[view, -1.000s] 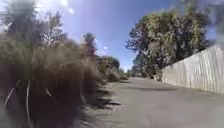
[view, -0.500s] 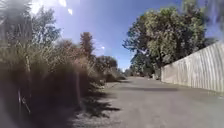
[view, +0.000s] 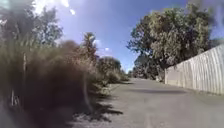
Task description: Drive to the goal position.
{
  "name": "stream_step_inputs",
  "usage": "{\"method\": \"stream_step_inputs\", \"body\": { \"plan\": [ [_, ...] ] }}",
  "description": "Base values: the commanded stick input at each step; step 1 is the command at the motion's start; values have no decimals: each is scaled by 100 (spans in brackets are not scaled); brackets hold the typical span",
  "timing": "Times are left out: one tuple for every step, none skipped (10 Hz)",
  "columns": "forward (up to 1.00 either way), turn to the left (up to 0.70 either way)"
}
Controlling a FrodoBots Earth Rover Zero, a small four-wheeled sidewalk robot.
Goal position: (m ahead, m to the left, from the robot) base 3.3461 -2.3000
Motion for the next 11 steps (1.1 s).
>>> {"method": "stream_step_inputs", "body": {
  "plan": [
    [74, -29],
    [84, -34],
    [95, -38],
    [100, -40],
    [100, -40],
    [100, -40],
    [100, -37],
    [100, -30],
    [100, -23],
    [100, -16],
    [100, -8]
  ]
}}
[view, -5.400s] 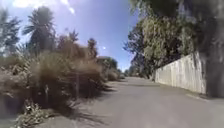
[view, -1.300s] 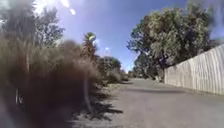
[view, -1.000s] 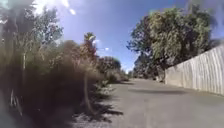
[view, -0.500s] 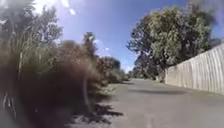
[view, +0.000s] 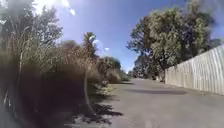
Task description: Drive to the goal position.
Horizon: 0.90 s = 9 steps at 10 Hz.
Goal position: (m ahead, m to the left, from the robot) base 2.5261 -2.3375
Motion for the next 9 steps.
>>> {"method": "stream_step_inputs", "body": {
  "plan": [
    [100, -1],
    [100, 0],
    [100, 0],
    [100, 0],
    [100, 0],
    [100, 0],
    [100, 0],
    [100, 0],
    [100, 0]
  ]
}}
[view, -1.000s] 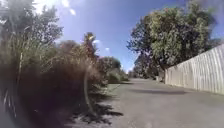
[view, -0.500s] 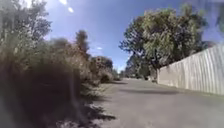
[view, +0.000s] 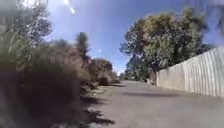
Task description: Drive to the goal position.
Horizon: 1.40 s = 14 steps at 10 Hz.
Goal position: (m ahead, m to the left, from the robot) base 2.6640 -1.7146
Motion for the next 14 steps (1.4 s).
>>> {"method": "stream_step_inputs", "body": {
  "plan": [
    [100, 0],
    [100, 0],
    [100, 0],
    [100, 0],
    [100, 0],
    [100, 0],
    [100, 0],
    [100, 0],
    [100, 0],
    [100, 0],
    [100, 0],
    [100, 0],
    [100, 0],
    [100, 0]
  ]
}}
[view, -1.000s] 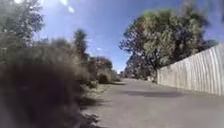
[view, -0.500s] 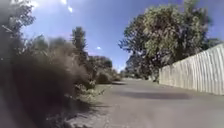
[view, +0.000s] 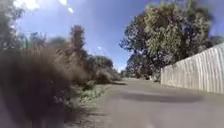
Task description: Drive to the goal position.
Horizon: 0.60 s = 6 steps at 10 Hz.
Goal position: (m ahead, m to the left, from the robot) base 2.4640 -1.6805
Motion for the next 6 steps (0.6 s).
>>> {"method": "stream_step_inputs", "body": {
  "plan": [
    [100, 0],
    [100, 0],
    [100, 0],
    [100, 0],
    [100, 0],
    [100, -11]
  ]
}}
